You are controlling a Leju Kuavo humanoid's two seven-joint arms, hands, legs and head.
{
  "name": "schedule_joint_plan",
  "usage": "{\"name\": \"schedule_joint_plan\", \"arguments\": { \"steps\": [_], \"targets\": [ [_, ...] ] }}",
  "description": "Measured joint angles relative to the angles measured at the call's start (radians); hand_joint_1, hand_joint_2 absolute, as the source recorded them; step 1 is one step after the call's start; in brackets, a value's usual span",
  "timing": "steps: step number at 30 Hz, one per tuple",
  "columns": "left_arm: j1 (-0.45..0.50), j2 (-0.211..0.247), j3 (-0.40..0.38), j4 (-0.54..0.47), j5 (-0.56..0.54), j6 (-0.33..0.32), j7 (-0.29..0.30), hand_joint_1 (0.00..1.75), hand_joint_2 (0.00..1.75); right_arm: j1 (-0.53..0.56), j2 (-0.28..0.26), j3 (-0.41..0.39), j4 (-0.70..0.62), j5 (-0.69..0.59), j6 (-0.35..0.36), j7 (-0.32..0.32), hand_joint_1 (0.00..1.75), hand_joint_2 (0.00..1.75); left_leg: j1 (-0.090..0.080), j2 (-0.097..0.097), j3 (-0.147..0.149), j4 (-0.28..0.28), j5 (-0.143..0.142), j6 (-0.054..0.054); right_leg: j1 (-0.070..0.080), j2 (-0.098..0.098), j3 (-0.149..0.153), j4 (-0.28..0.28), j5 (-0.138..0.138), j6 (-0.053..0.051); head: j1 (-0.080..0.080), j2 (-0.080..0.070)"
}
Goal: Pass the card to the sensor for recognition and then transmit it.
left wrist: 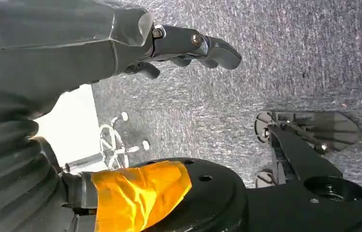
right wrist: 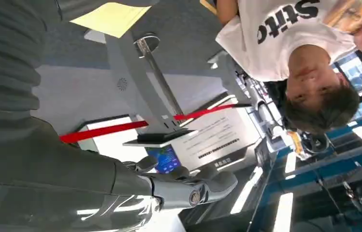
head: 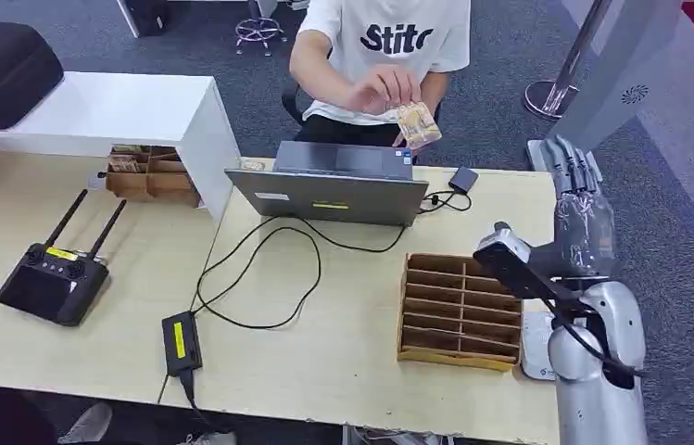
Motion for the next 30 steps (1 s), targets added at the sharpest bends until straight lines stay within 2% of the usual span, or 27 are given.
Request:
{"name": "schedule_joint_plan", "arguments": {
  "steps": [7,16,30],
  "targets": [
    [-0.001,0.004,-0.027,0.0,-0.009,-0.007,0.003,0.0,1.75,-0.109,0.0,-0.009,0.15,0.019,-0.005,0.028,0.0,1.75,0.0,0.0,0.0,0.001,0.0,0.0,0.0,0.0,0.0,0.0,0.0,0.0,0.0,0.0],
    [-0.002,0.005,-0.047,0.0,-0.011,-0.009,0.015,0.0,1.75,-0.194,0.003,-0.046,0.256,0.049,-0.008,0.043,0.0,1.75,0.0,0.0,0.0,0.001,0.0,0.0,0.0,0.0,0.0,0.0,0.0,0.0,0.0,0.0],
    [-0.008,0.005,-0.063,0.0,-0.027,-0.008,0.022,0.0,1.75,-0.281,0.076,-0.085,0.317,0.071,-0.002,0.048,0.0,1.75,0.0,0.0,0.0,0.0,0.0,0.0,0.0,0.0,0.0,0.001,0.0,0.0,0.0,0.0]
  ]
}}
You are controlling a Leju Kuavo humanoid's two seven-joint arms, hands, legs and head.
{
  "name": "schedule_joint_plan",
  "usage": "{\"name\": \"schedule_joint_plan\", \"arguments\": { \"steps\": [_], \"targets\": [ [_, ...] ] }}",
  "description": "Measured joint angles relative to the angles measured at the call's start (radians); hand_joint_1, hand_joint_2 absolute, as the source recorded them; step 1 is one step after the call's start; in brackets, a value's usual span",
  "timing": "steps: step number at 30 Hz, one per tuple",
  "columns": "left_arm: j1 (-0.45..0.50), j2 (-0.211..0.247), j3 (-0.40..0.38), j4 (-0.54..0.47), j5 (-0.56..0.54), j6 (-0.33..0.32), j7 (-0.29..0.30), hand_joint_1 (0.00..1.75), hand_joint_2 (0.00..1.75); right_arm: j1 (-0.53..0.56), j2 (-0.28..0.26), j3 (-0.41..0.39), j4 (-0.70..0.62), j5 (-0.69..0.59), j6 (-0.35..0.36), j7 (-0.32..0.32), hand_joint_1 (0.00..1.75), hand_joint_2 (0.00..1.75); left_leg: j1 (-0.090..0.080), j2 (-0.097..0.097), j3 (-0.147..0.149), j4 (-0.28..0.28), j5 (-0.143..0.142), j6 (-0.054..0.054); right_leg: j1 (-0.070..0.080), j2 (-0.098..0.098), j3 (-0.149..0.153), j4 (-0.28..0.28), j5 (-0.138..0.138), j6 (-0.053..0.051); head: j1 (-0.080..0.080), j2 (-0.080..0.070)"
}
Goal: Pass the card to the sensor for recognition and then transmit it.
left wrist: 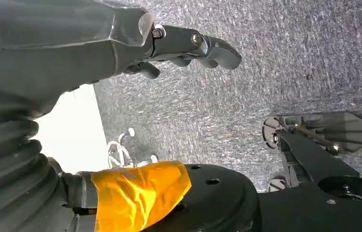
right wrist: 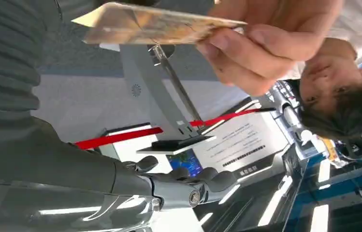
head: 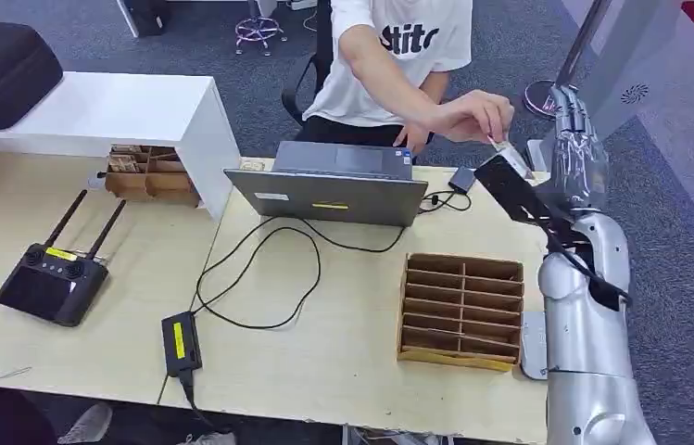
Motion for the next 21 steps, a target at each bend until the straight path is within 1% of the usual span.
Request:
{"name": "schedule_joint_plan", "arguments": {
  "steps": [4,5,6,7,8,9,10,11,12,13,14,15,18,21],
  "targets": [
    [-0.001,0.0,0.0,0.0,0.0,0.0,0.0,0.0,1.75,-0.009,0.035,0.006,-0.001,-0.003,0.007,-0.013,0.0,1.75,0.0,0.0,0.0,0.0,0.0,0.0,0.0,0.0,0.0,0.0,0.0,0.0,0.0,0.0],
    [-0.001,0.0,0.0,0.0,0.0,0.0,0.0,0.0,1.75,-0.009,0.045,0.013,-0.004,-0.003,0.011,-0.015,0.07,1.75,0.0,0.0,0.0,0.0,0.0,0.0,0.0,0.0,0.0,0.0,0.0,0.0,0.0,0.0],
    [-0.001,0.0,0.0,0.0,0.001,0.0,0.0,0.0,1.75,-0.009,0.051,0.02,-0.008,-0.003,0.016,-0.018,0.23,1.75,0.0,0.0,0.0,0.0,0.0,0.0,0.0,0.0,0.0,0.0,0.0,0.0,0.0,0.0],
    [-0.001,0.0,0.0,0.0,0.002,0.0,0.0,0.0,1.75,-0.009,0.056,0.027,-0.011,-0.003,0.018,-0.019,0.31,1.75,0.0,0.0,0.0,0.0,0.0,0.0,0.0,0.0,0.0,0.0,0.0,0.0,0.0,0.0],
    [-0.001,0.0,0.0,0.0,0.003,0.0,0.0,0.0,1.75,-0.009,0.06,0.032,-0.015,-0.003,0.018,-0.019,0.87,1.75,0.0,0.0,0.0,0.0,0.0,0.0,0.0,0.0,0.0,0.0,0.0,0.0,0.0,0.0],
    [-0.001,0.0,0.0,0.0,0.004,0.0,0.0,0.0,1.75,-0.009,0.065,0.037,-0.016,-0.004,0.018,-0.019,1.36,1.75,0.0,0.0,0.0,0.0,0.0,0.0,0.0,0.0,0.0,0.0,0.0,0.0,0.0,0.0],
    [-0.001,0.0,0.0,0.0,0.004,0.0,0.0,0.0,1.75,-0.009,0.067,0.043,-0.016,-0.004,0.018,-0.019,1.36,1.75,0.0,0.0,0.0,0.0,0.0,0.0,0.0,0.0,0.0,0.0,0.0,0.0,0.0,0.0],
    [-0.001,0.0,0.0,0.0,0.005,0.0,0.0,0.0,1.75,-0.008,0.068,0.048,-0.016,-0.004,0.018,-0.019,1.43,1.75,0.0,0.0,0.0,0.0,0.0,0.0,0.0,0.0,0.0,0.0,0.0,0.0,0.0,0.0],
    [-0.001,0.0,0.0,0.0,0.005,0.0,0.002,0.0,1.75,-0.007,0.069,0.052,-0.016,-0.005,0.018,-0.019,1.62,1.75,0.0,0.0,0.0,0.0,0.0,0.0,0.0,0.0,0.0,0.0,0.0,0.0,0.0,0.0],
    [-0.001,0.0,0.0,0.0,0.005,0.0,0.002,0.0,1.75,-0.007,0.07,0.053,-0.016,-0.005,0.018,-0.019,1.71,1.75,0.0,0.0,0.0,0.0,0.0,0.0,0.0,0.0,0.0,0.0,0.0,0.0,0.0,0.0],
    [-0.001,0.0,0.0,0.0,0.005,0.0,0.003,0.0,1.75,-0.006,0.07,0.054,-0.016,-0.006,0.019,-0.019,1.71,1.75,0.0,0.0,0.0,0.0,0.0,0.0,0.0,0.0,0.0,0.0,0.0,0.0,0.0,0.0],
    [-0.001,0.0,0.0,0.0,0.005,0.0,0.003,0.0,1.75,-0.006,0.07,0.055,-0.016,-0.007,0.02,-0.019,1.75,1.75,0.0,0.0,0.0,0.0,0.0,0.0,0.0,0.0,0.0,0.0,0.0,0.0,0.0,0.0],
    [-0.001,0.0,0.0,0.0,0.005,0.0,0.006,0.0,1.75,-0.003,0.07,0.057,-0.016,-0.012,0.021,-0.016,1.71,1.75,0.0,0.0,0.0,0.0,0.0,0.0,0.0,0.0,0.0,0.0,0.0,0.0,0.0,0.0],
    [-0.001,0.0,0.0,0.0,0.006,0.0,0.006,0.0,1.75,-0.002,0.07,0.057,-0.014,-0.013,0.021,-0.015,1.73,1.75,0.0,0.0,0.0,0.0,0.0,0.0,0.0,0.0,0.0,0.0,0.0,0.0,0.0,0.0]
  ]
}}
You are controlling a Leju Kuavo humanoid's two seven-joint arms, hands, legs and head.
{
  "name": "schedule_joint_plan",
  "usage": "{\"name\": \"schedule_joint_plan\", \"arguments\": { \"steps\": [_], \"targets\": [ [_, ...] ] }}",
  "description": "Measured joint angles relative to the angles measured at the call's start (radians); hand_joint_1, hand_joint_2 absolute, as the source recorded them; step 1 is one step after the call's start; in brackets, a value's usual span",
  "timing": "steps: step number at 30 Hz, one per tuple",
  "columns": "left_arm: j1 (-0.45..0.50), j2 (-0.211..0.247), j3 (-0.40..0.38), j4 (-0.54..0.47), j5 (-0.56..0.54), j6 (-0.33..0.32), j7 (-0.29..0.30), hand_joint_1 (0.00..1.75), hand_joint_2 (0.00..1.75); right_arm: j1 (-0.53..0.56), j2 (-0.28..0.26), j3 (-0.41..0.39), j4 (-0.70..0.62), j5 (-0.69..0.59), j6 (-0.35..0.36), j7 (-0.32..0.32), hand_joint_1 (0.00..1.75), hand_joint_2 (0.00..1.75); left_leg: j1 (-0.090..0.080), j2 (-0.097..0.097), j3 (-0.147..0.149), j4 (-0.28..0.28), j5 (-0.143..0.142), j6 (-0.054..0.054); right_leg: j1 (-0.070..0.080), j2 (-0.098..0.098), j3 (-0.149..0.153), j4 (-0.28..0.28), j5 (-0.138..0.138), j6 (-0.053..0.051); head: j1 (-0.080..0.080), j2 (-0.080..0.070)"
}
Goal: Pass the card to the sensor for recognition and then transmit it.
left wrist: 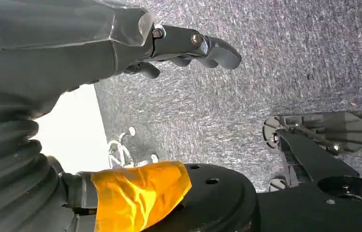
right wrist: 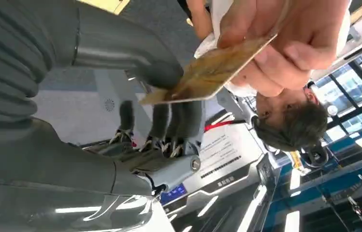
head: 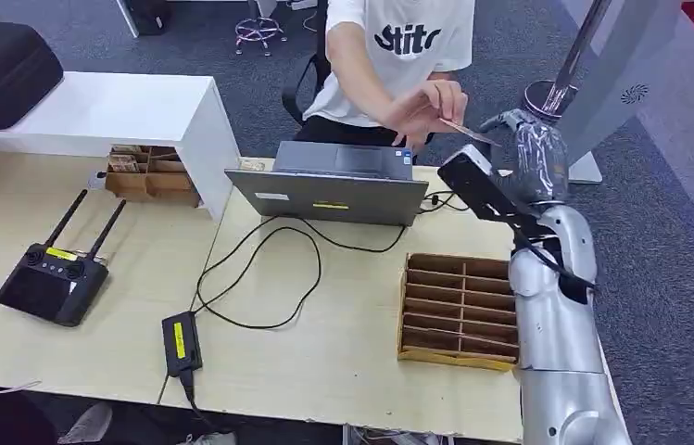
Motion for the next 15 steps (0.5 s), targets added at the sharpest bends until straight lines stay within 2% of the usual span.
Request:
{"name": "schedule_joint_plan", "arguments": {
  "steps": [15],
  "targets": [
    [0.0,-0.001,0.0,0.0,0.004,0.0,0.0,0.0,1.75,0.005,0.0,0.0,0.001,-0.013,-0.001,-0.002,1.75,1.75,0.0,0.0,0.0,0.0,0.0,0.0,0.0,0.0,0.0,0.0,0.0,0.0,0.0,0.0]
  ]
}}
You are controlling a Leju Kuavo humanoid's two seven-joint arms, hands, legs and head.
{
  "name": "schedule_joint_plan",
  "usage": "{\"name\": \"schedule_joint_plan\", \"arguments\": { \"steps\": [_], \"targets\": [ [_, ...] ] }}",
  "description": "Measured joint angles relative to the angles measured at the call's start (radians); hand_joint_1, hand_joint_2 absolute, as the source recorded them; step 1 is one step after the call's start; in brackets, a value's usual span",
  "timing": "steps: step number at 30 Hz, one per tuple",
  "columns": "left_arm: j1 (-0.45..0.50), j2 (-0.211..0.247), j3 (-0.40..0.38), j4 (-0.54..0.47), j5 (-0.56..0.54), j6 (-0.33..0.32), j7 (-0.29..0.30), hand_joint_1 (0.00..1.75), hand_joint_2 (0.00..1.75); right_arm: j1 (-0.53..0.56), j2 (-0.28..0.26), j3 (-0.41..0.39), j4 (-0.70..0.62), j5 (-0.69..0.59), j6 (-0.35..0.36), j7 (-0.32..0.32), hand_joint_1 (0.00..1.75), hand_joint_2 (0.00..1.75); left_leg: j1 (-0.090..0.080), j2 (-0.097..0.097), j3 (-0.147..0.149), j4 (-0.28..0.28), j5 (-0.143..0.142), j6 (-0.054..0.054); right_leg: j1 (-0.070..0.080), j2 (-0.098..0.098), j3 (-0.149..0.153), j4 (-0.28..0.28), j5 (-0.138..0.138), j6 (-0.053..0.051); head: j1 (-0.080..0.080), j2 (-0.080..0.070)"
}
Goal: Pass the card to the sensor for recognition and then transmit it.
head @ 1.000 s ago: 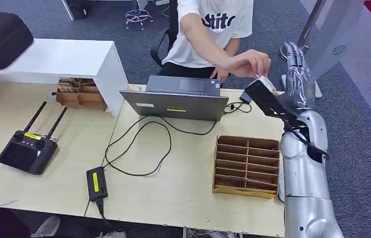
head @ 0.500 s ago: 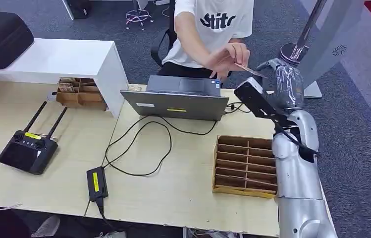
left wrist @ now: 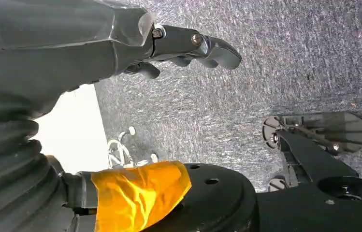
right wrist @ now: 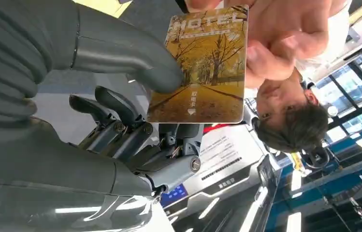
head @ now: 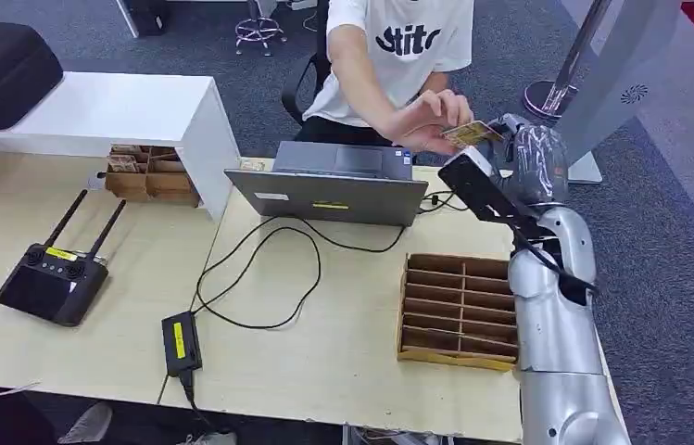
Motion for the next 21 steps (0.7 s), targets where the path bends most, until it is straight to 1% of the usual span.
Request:
{"name": "schedule_joint_plan", "arguments": {
  "steps": [7,13,18,21],
  "targets": [
    [0.0,0.0,0.0,0.0,0.004,0.0,0.0,0.0,1.75,0.009,0.0,0.0,-0.003,-0.026,0.0,-0.011,1.75,1.75,0.0,0.0,0.0,0.0,0.0,0.0,0.0,0.0,0.0,0.0,0.0,0.0,0.0,0.0],
    [0.0,0.0,0.0,0.0,0.011,0.0,0.0,0.0,1.75,0.018,-0.003,-0.016,-0.024,-0.079,0.014,-0.013,1.75,1.75,0.0,0.0,0.0,0.0,0.0,0.0,0.0,0.0,0.0,0.0,0.0,0.0,0.0,0.0],
    [0.001,0.0,0.0,0.0,0.024,0.002,0.0,0.0,1.75,0.028,-0.023,-0.067,-0.037,-0.132,0.022,-0.013,1.75,1.75,0.0,0.0,0.0,0.001,0.0,0.0,0.0,0.0,0.0,0.0,0.0,0.0,0.0,0.0],
    [0.001,-0.001,0.0,0.0,0.033,0.003,0.002,0.0,1.75,0.043,-0.037,-0.113,-0.054,-0.164,0.035,-0.022,1.75,1.75,0.0,0.0,0.0,0.001,0.0,0.0,0.0,0.0,0.0,0.0,0.0,0.0,0.0,0.0]
  ]
}}
